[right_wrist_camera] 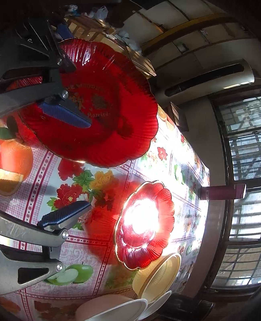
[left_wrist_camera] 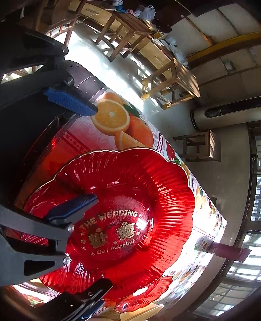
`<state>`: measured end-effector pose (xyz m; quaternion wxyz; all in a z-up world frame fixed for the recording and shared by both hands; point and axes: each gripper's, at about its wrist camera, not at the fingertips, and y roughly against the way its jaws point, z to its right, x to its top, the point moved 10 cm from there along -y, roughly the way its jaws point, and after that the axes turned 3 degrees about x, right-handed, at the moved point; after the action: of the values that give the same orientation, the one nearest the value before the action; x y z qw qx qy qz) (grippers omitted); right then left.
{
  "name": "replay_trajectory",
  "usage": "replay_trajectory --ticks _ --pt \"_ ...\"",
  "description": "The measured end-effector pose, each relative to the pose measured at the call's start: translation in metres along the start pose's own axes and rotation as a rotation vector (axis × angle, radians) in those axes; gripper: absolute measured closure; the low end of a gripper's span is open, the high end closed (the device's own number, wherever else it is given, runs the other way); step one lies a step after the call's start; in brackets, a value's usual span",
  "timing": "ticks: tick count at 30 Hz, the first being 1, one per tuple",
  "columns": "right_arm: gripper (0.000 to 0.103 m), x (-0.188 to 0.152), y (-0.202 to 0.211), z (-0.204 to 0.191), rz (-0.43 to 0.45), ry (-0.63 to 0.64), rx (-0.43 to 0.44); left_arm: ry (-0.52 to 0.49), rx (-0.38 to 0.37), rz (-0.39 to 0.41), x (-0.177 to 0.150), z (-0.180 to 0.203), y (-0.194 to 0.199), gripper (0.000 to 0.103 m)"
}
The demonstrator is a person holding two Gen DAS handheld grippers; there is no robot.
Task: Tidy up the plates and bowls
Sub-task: 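Close both grippers on the large red plate rim and lift it, then lower the large red plate at the table edge and open both grippers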
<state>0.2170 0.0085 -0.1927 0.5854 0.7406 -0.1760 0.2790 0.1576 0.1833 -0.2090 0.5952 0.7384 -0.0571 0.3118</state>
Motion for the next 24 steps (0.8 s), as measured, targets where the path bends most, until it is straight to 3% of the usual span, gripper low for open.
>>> replay_trajectory --ticks 1,3,7,8,20,24 --pt "0.044 -0.003 -0.004 0.001 -0.021 -0.013 0.009 -0.011 -0.002 0.009 0.000 0.001 0.002 0.036" --pt "0.066 -0.009 -0.012 0.002 -0.063 -0.041 0.044 -0.027 -0.009 0.017 0.001 0.006 0.004 0.046" --pt "0.083 -0.013 -0.012 -0.004 -0.069 -0.068 0.129 -0.054 -0.043 0.025 0.001 0.015 0.007 0.075" --pt "0.088 -0.014 -0.011 -0.007 -0.072 -0.066 0.138 -0.057 -0.041 0.027 0.001 0.016 0.008 0.075" --pt "0.089 -0.033 0.015 -0.014 -0.053 -0.062 0.135 -0.077 -0.042 0.033 -0.016 0.011 0.019 0.075" --pt "0.084 -0.041 0.018 -0.027 -0.082 -0.037 0.150 -0.054 -0.029 0.021 -0.023 -0.002 0.021 0.074"
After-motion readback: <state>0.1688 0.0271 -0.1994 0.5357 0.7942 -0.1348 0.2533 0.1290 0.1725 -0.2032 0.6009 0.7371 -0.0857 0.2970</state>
